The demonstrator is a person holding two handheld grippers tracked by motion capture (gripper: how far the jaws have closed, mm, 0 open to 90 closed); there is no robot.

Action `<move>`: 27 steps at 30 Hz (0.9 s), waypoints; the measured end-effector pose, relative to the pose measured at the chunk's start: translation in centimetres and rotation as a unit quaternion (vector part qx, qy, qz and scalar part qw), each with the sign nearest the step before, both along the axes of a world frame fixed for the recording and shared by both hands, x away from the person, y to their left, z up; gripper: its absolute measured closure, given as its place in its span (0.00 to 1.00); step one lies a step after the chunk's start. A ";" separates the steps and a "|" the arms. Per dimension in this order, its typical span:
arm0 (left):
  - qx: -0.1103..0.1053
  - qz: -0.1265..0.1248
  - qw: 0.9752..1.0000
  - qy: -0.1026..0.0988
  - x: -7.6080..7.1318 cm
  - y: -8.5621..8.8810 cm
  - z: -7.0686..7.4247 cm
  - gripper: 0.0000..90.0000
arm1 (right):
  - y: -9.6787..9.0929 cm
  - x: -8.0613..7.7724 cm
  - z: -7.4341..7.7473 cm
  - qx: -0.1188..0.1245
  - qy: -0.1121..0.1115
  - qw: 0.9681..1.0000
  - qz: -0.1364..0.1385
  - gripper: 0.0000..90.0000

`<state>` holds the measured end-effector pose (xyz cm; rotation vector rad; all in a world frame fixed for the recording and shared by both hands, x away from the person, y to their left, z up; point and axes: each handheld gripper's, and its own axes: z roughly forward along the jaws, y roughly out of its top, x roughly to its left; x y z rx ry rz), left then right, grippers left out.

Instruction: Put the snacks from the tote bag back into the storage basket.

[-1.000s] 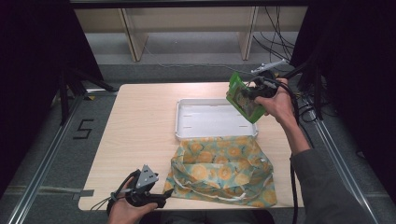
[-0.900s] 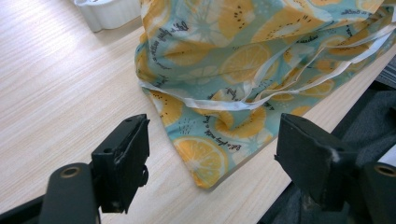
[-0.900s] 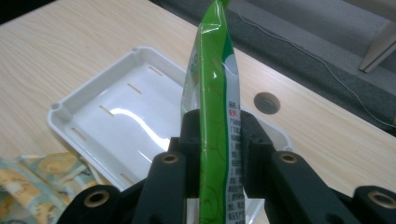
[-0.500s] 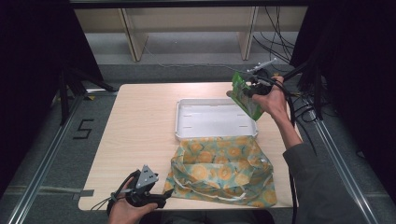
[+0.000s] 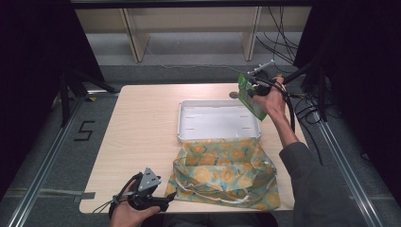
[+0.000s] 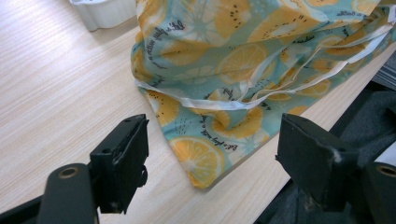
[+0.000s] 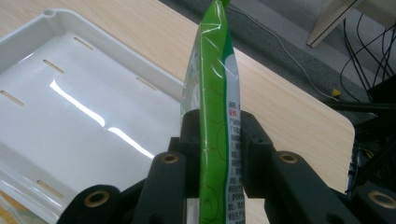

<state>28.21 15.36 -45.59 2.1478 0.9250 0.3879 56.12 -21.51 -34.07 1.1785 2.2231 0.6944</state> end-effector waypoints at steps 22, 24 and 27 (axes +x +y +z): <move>0.016 -0.007 1.000 0.009 0.0 0.1 0.1 0.27 | 1.4 2.0 -0.4 -0.064 0.004 0.998 -0.011 0.83; 0.022 -0.013 1.000 0.006 0.0 0.1 0.2 0.27 | 1.5 2.1 -0.5 -0.061 0.004 0.998 -0.013 0.83; -0.006 0.002 1.000 0.001 -0.1 -0.2 0.0 0.27 | 1.7 2.4 -0.9 -0.059 0.013 0.998 -0.021 0.83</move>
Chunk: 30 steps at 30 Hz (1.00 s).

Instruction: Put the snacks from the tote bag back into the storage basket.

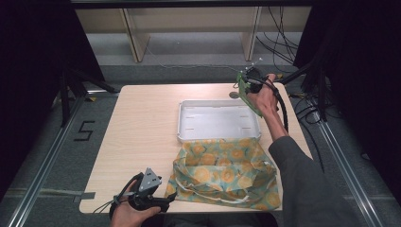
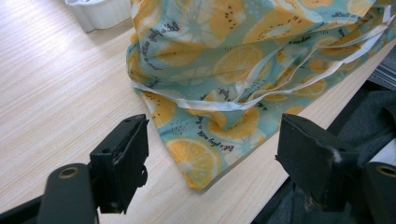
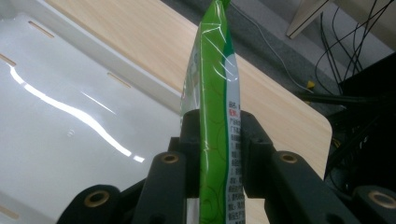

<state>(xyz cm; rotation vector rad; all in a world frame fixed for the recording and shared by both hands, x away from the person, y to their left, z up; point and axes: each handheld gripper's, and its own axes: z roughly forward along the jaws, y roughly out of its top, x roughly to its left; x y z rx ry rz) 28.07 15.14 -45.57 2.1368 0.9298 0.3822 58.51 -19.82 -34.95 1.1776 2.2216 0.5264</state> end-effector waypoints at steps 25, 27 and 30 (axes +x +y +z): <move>0.019 -0.015 1.000 0.007 -0.1 0.0 0.0 0.27 | 1.2 1.9 -2.3 0.030 0.015 0.999 -0.004 0.83; 0.024 -0.021 0.999 0.004 0.0 0.0 0.1 0.27 | 1.6 2.0 -2.4 0.037 0.026 0.999 -0.015 0.83; 0.005 -0.011 1.000 0.005 -0.1 -0.3 -0.1 0.27 | 1.7 2.2 -2.6 0.034 0.017 0.999 -0.008 0.83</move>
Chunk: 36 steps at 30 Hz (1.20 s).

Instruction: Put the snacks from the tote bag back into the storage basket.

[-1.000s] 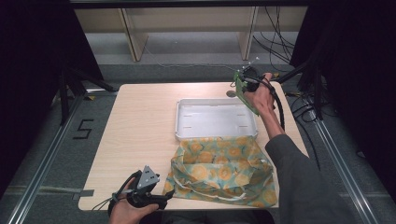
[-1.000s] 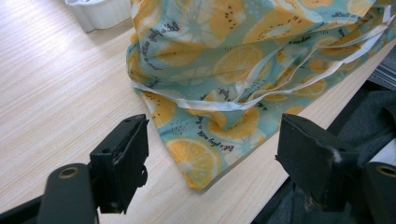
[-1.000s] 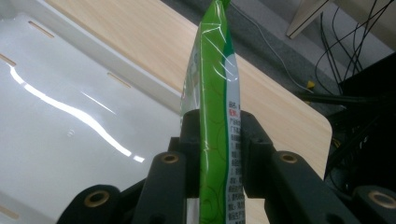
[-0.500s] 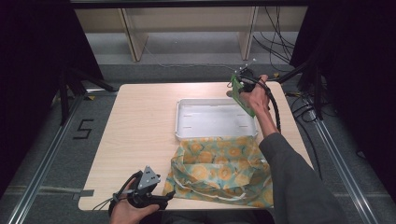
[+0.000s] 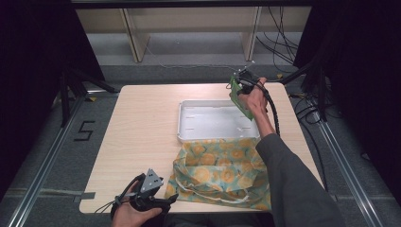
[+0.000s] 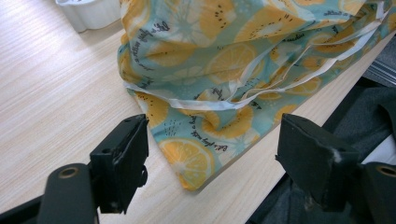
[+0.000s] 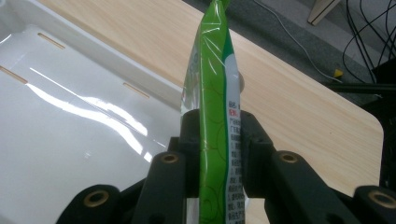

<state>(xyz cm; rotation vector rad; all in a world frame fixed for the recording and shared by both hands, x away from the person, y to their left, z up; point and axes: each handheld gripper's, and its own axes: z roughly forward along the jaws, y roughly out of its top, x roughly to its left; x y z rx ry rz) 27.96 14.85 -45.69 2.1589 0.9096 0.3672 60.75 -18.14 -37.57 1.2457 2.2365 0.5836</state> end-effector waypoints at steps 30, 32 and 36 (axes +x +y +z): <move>0.023 -0.016 1.000 0.001 -0.3 -0.1 0.2 0.27 | 0.5 1.3 -1.7 0.023 0.009 1.000 -0.008 0.83; 0.020 -0.016 1.000 0.002 -0.3 -0.1 0.2 0.27 | 0.5 1.3 -1.7 0.026 0.014 0.999 -0.016 0.83; 0.019 -0.018 1.000 0.003 -0.3 -0.1 0.1 0.27 | 0.5 1.3 -1.8 0.026 0.009 1.000 -0.013 0.83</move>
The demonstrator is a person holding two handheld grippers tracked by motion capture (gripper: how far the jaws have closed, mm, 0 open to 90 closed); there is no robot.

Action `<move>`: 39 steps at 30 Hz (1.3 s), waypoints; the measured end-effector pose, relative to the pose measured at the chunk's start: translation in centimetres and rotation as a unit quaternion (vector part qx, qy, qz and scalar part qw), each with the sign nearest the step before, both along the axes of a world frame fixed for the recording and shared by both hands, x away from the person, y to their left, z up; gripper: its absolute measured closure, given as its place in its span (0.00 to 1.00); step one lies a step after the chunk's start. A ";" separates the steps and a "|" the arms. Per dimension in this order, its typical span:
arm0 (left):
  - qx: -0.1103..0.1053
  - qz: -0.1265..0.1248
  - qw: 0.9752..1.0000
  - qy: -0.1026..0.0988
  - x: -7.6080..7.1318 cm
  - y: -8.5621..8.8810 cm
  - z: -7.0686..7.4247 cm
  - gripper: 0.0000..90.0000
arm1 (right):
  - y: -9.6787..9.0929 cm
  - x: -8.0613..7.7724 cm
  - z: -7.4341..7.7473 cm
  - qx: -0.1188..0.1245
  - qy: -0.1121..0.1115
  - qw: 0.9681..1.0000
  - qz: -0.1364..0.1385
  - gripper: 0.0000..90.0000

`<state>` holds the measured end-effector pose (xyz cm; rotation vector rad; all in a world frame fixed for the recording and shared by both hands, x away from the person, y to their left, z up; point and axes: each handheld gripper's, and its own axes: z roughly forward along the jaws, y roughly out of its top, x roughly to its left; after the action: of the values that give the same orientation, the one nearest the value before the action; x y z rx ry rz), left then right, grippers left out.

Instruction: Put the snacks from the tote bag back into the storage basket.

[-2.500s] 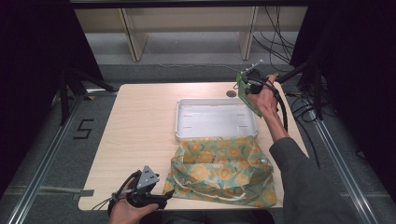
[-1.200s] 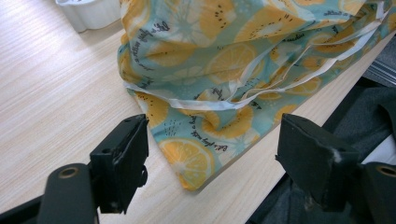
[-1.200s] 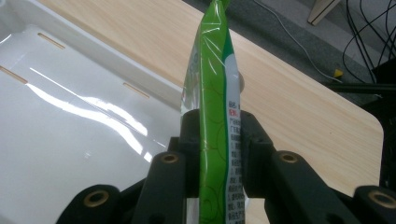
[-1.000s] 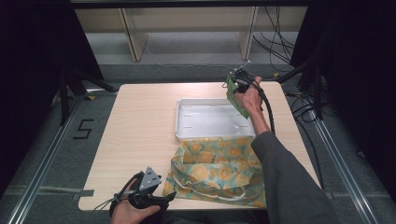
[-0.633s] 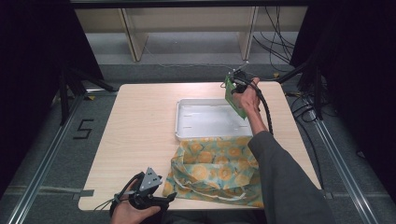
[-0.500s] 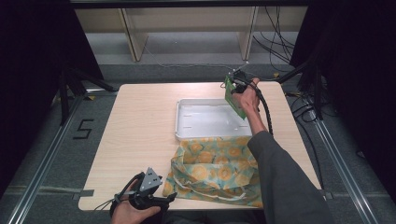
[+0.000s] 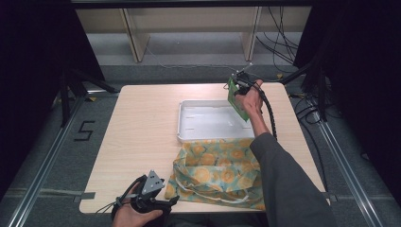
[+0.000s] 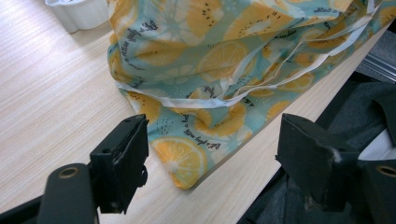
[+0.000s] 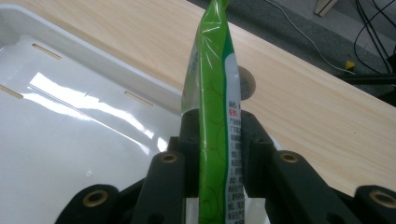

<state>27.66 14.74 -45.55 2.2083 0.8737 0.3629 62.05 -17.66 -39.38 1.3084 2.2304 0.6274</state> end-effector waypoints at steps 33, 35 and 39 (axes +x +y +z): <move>0.000 -0.001 1.000 0.001 0.0 -0.1 0.0 0.27 | -0.7 0.2 -1.0 0.014 0.033 0.999 -0.014 0.77; 0.001 -0.001 1.000 0.001 0.0 -0.1 0.0 0.27 | -0.7 0.1 -1.0 0.016 0.035 0.999 -0.024 0.77; 0.004 -0.004 1.000 -0.001 0.0 -0.1 0.0 0.27 | -1.0 0.3 -1.0 0.009 0.036 0.999 -0.017 0.76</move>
<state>27.66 14.67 -45.56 2.2178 0.8640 0.3653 62.30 -18.65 -40.34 1.3965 2.2586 0.5992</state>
